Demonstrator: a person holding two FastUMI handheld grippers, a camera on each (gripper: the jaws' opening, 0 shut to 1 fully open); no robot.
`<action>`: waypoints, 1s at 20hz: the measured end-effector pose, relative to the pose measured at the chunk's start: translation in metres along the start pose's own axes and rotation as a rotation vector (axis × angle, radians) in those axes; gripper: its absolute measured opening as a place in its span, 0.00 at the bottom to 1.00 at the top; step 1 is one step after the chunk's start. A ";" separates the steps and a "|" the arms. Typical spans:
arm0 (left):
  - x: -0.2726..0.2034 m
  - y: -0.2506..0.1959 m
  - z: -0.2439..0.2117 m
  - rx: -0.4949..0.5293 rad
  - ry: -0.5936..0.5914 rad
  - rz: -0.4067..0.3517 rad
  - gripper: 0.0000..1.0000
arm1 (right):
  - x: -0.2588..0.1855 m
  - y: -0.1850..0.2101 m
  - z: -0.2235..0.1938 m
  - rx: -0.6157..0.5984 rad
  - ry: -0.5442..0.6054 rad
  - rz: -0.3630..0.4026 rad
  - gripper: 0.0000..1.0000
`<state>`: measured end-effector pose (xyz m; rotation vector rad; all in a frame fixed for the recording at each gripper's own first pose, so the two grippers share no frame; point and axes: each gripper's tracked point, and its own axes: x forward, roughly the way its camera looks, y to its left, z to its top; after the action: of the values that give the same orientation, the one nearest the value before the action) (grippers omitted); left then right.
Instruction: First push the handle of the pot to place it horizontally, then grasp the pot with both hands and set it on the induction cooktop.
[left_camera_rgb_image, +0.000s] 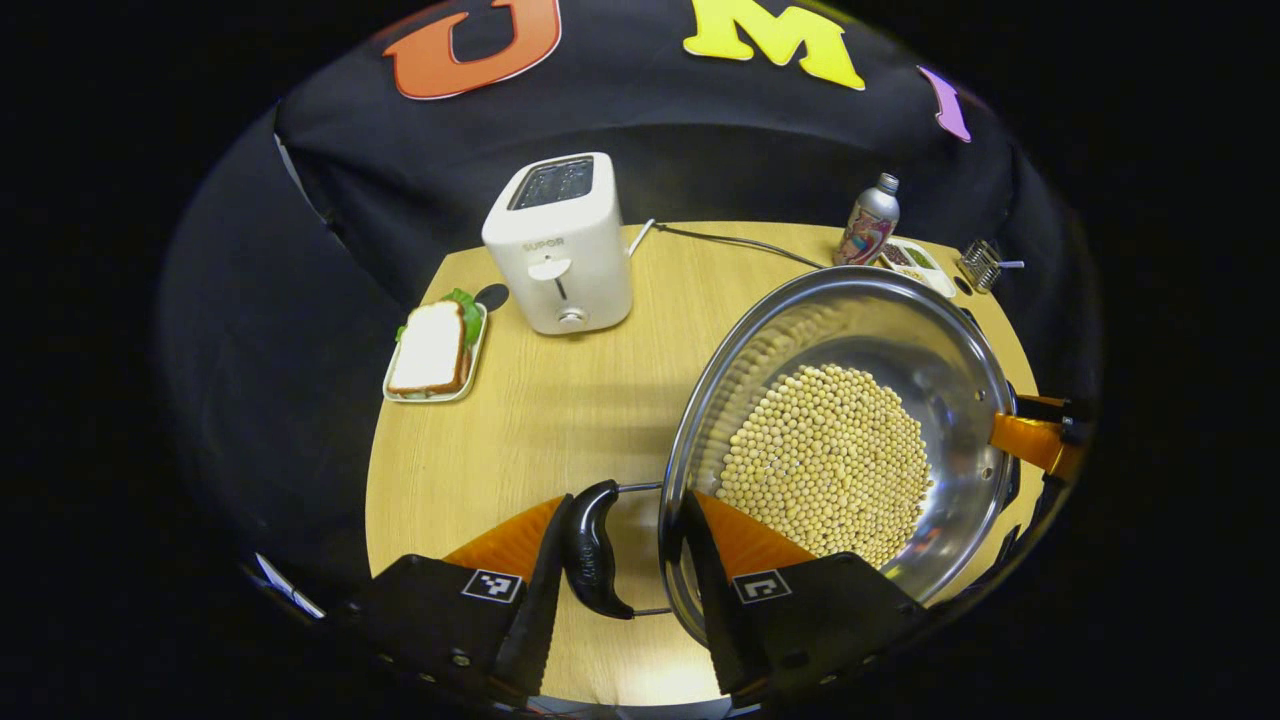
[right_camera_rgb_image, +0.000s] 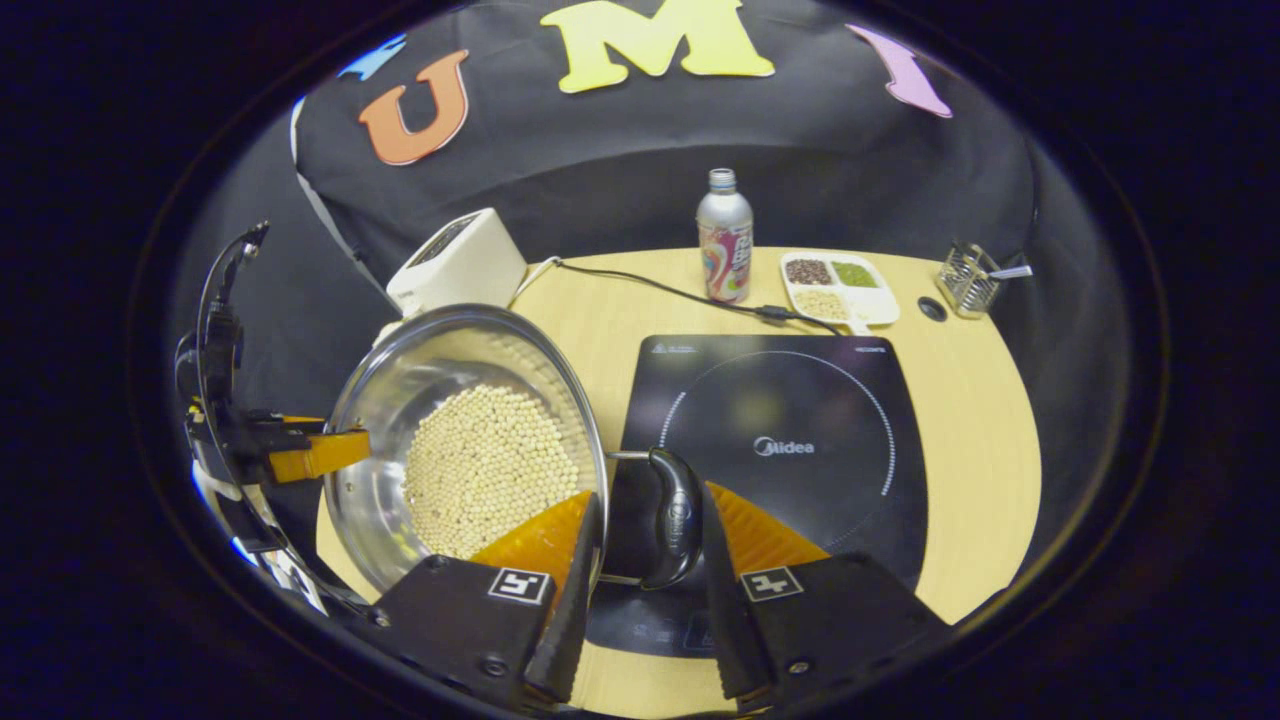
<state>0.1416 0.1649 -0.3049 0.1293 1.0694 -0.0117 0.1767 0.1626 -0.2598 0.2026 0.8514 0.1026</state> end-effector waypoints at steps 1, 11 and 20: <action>0.001 -0.002 0.001 0.005 -0.003 -0.008 0.61 | -0.005 -0.007 -0.001 0.006 -0.005 -0.011 0.56; 0.006 -0.020 0.007 0.082 -0.025 -0.091 0.61 | -0.052 -0.103 -0.020 0.080 -0.044 -0.118 0.53; 0.008 -0.033 0.009 0.099 -0.024 -0.114 0.61 | -0.057 -0.186 -0.016 0.078 -0.054 -0.168 0.53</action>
<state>0.1512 0.1314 -0.3108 0.1572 1.0510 -0.1691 0.1288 -0.0268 -0.2688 0.2057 0.8158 -0.0930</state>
